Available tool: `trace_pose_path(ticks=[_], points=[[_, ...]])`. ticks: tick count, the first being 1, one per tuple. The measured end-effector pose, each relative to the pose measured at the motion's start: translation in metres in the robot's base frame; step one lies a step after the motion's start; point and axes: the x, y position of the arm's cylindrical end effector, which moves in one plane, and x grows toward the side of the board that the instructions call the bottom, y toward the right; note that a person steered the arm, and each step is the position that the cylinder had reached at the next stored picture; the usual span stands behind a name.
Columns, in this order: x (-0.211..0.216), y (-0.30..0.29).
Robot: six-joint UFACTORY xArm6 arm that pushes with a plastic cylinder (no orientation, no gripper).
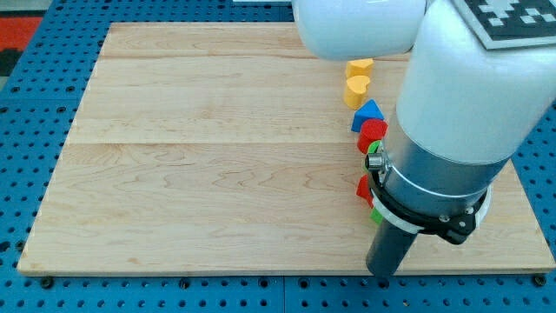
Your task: Move your arm towards center right
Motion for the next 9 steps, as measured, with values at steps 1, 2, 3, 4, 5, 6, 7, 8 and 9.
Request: trace_pose_path(ticks=[1,2,3,4,5,6,7,8,9], points=[[0.001,0.008],[0.000,0.020],[0.000,0.025],[0.000,0.026],[0.001,0.046],[0.001,0.111],[-0.029,0.124],[-0.085,0.136],[-0.137,0.138]])
